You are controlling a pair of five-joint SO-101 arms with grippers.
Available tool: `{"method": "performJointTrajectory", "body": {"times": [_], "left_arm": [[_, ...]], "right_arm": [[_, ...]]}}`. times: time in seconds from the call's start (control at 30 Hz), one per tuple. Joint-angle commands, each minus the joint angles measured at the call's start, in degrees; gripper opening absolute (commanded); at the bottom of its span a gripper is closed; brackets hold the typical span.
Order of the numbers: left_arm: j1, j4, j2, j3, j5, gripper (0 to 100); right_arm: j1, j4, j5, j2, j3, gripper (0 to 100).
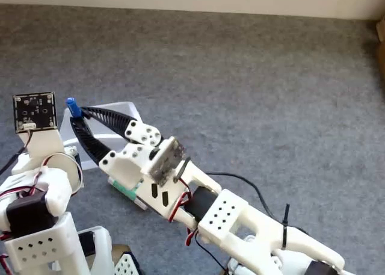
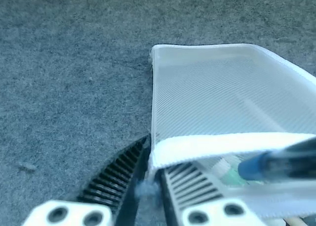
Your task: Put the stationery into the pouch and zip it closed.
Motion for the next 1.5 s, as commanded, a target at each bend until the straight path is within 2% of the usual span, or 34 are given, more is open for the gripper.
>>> {"method": "performJointTrajectory", "body": {"times": [0.0, 0.23, 0.53, 0.7, 0.87, 1.13, 1.27, 1.47], "left_arm": [[0.8, -1.7, 0.7, -0.4, 0.0, 1], [0.7, -1.3, 0.8, -1.9, 0.4, 1], [1.0, -1.2, 1.5, -9.9, 5.0, 1], [0.9, -1.1, 12.7, -16.5, 6.2, 1], [0.7, 3.0, 25.9, -25.5, 6.3, 1], [1.0, 8.2, 33.5, -40.0, 8.7, 1], [1.0, 10.0, 37.5, -45.1, 8.7, 1], [1.1, 9.8, 41.5, -46.7, 11.9, 1]], "right_arm": [[0.4, -1.1, 2.5, -2.5, -2.5, 0.5], [-0.7, -1.1, 2.7, -7.1, 1.6, 0.5], [-0.5, -1.1, 2.7, -7.3, 1.6, 0.5], [-0.5, -1.1, 2.7, -7.2, 1.6, 0.7], [-0.4, -1.1, 2.7, -7.1, 1.5, 0.9], [-0.1, -1.1, 2.7, -5.0, 1.1, 1.0], [2.4, -1.1, 2.6, -0.3, 1.1, 1.2], [3.6, -1.0, 2.4, 2.4, -0.7, 14.1]]}}
